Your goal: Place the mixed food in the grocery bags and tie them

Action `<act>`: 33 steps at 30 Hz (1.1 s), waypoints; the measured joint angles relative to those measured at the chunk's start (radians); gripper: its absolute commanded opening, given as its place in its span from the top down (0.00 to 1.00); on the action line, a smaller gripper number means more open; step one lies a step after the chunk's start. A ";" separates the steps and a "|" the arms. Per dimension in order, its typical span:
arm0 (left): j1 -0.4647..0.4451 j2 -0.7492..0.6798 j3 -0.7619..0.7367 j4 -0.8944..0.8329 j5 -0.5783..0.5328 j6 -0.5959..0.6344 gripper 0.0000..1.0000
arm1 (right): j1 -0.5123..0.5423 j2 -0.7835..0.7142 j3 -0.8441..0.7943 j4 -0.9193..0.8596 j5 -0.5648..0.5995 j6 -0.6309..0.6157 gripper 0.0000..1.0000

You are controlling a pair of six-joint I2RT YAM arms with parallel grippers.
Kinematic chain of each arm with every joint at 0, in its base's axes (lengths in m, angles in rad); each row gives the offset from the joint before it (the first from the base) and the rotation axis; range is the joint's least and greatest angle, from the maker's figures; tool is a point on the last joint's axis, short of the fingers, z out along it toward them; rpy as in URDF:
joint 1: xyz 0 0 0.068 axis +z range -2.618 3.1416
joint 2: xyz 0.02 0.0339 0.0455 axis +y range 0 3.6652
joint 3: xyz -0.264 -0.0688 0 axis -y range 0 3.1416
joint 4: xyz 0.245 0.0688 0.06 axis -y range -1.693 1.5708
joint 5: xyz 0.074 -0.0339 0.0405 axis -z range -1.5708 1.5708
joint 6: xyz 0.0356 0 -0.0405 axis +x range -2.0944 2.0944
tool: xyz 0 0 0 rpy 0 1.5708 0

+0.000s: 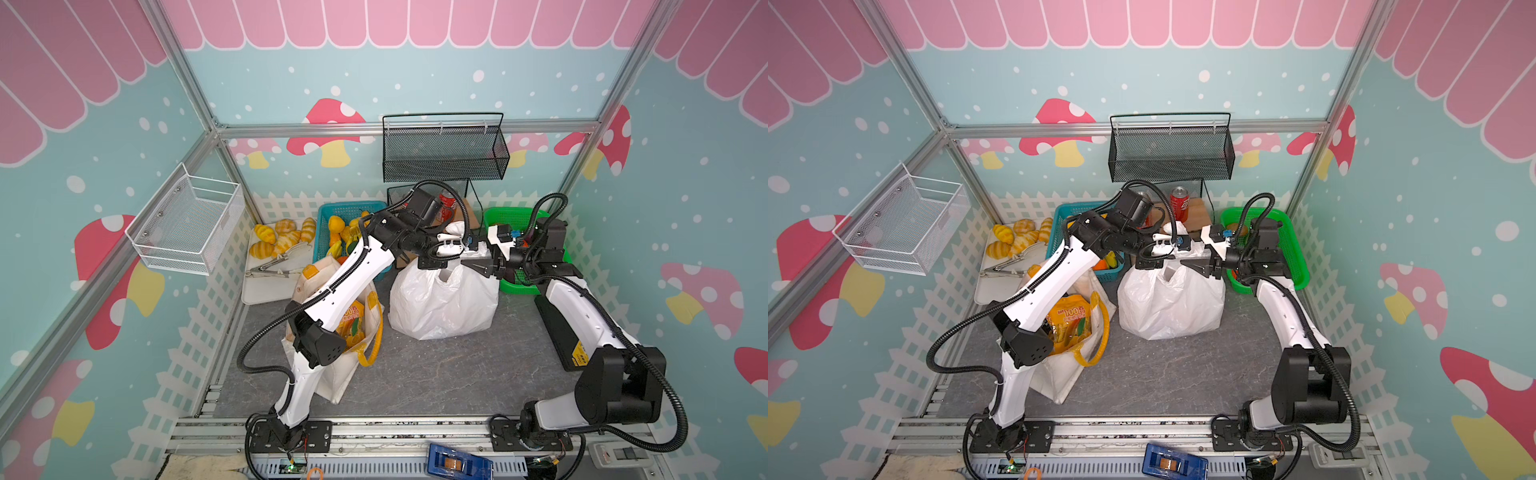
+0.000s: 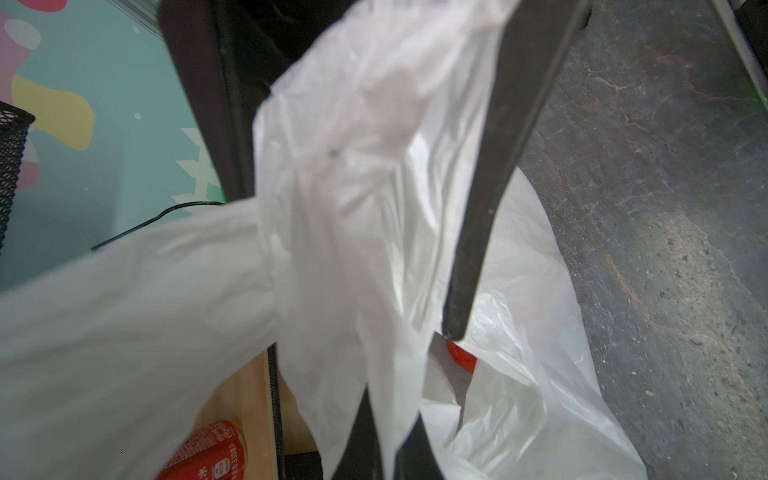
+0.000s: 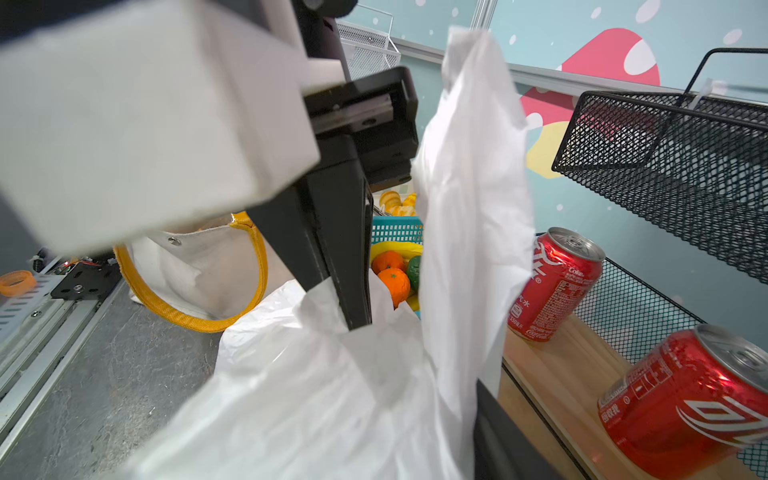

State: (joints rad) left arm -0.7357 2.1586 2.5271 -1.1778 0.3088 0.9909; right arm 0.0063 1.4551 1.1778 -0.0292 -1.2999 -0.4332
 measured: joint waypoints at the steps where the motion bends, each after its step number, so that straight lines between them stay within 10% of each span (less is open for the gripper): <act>1: 0.000 0.002 0.000 0.000 -0.001 0.002 1.00 | 0.000 0.000 0.000 0.002 0.000 0.001 0.43; 11: 0.000 0.016 0.000 0.000 -0.011 0.010 1.00 | 0.001 0.000 0.000 0.030 -0.004 0.021 0.58; 20: 0.003 0.018 0.000 0.002 -0.017 0.008 0.98 | 0.003 0.000 -0.001 0.037 0.008 0.035 0.96; 25: 0.027 0.013 -0.004 0.003 0.032 -0.027 0.64 | 0.007 -0.012 -0.023 0.045 0.040 0.045 1.00; 33: 0.121 -0.094 -0.117 0.076 0.244 -0.219 0.41 | 0.007 -0.076 -0.113 0.108 0.068 0.095 1.00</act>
State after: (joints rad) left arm -0.6151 2.0644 2.4096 -1.1019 0.5526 0.7719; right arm 0.0132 1.3788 1.0649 0.0792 -1.2324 -0.3378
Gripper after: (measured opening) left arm 0.566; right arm 0.055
